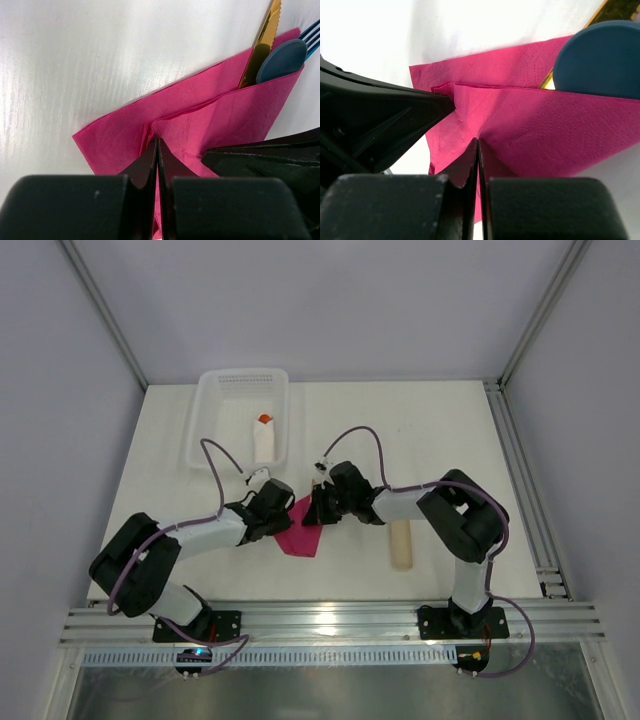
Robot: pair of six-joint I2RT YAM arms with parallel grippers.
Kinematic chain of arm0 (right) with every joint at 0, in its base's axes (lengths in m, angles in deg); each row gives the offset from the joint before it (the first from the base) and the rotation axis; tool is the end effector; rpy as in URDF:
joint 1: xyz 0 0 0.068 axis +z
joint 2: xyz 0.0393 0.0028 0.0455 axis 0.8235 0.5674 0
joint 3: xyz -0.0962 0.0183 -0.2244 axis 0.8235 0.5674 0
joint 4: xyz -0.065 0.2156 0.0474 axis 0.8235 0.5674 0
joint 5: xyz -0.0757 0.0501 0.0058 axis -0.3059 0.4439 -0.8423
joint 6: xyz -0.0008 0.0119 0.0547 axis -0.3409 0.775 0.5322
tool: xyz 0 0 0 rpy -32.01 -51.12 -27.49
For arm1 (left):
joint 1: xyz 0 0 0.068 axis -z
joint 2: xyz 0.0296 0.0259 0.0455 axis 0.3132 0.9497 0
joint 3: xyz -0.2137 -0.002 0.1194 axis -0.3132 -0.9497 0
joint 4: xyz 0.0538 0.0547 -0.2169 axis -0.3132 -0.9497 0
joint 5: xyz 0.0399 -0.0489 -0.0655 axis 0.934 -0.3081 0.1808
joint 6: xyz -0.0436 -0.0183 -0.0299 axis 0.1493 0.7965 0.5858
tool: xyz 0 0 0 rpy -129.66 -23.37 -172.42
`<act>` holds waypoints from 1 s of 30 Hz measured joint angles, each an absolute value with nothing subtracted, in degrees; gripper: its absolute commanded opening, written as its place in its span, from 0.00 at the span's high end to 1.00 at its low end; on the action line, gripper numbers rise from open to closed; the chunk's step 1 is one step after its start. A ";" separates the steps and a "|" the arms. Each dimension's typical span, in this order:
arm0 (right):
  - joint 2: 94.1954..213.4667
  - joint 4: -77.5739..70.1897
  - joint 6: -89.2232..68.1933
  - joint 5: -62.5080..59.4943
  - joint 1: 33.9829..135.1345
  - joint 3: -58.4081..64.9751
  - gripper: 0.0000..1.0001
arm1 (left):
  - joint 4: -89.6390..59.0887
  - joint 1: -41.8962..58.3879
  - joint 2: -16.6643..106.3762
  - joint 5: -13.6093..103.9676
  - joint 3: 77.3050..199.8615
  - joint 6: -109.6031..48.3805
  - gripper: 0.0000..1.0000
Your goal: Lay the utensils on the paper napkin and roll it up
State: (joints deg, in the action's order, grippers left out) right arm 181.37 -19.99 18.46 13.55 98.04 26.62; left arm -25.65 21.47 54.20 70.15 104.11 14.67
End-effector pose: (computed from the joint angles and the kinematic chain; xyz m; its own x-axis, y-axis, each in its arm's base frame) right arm 0.2441 0.2447 0.1222 -0.8800 -0.0764 -0.4687 -0.4012 0.6477 0.6477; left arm 0.1989 -0.1510 0.1424 -0.7530 -0.4171 -0.5090 -0.2638 0.8999 -0.3471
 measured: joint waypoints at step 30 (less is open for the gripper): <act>184.52 -20.08 14.92 21.73 91.86 23.28 0.96 | -14.59 21.06 51.86 66.74 97.31 18.98 1.00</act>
